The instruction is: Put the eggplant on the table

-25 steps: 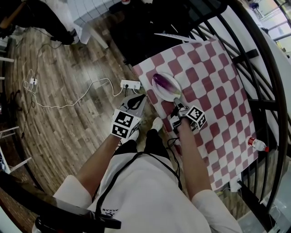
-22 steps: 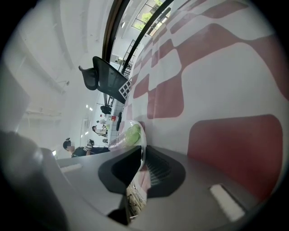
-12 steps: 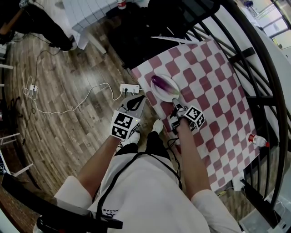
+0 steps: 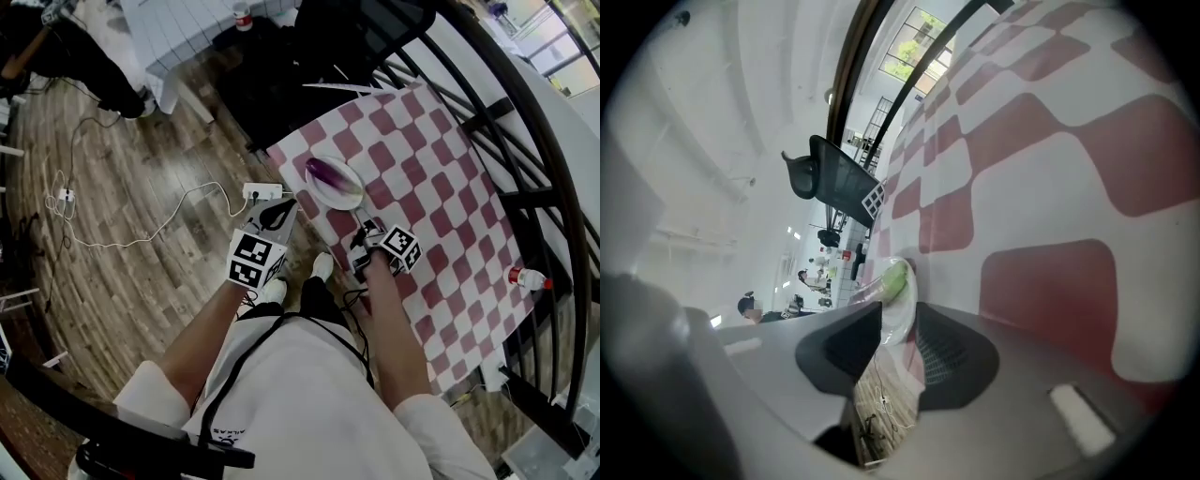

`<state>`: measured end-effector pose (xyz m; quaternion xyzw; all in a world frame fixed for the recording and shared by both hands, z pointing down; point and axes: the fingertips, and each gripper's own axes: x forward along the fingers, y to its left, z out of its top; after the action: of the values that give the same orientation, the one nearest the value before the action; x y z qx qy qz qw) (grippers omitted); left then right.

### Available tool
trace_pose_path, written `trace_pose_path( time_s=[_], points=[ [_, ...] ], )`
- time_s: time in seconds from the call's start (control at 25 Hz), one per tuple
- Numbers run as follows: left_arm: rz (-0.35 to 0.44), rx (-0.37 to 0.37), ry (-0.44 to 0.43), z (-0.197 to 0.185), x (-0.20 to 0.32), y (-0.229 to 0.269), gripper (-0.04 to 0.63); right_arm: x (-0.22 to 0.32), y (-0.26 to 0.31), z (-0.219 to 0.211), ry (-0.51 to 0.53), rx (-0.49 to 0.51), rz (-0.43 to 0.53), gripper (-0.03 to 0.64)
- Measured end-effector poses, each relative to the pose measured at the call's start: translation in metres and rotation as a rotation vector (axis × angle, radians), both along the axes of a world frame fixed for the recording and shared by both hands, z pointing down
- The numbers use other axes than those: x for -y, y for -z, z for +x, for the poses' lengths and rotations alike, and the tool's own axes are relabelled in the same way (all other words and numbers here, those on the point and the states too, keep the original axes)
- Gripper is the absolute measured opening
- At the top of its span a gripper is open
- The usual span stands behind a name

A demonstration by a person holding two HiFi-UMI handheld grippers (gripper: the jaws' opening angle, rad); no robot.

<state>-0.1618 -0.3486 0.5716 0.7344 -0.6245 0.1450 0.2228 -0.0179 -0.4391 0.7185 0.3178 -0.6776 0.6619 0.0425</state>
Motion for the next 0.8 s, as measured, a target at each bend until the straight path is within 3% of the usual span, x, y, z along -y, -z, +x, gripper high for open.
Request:
trace_pose_path(
  time_s=[0.4,0.8],
  points=[
    [0.052,-0.017,-0.051,0.016,-0.014,0.025,0.005,-0.026,0.058,0.016,0.006,0.040,0.161,0.007],
    [0.118,-0.015,-0.124,0.027,-0.047,0.057,0.005,-0.081,0.150,0.032,0.048,0.057,0.415,0.006]
  ],
)
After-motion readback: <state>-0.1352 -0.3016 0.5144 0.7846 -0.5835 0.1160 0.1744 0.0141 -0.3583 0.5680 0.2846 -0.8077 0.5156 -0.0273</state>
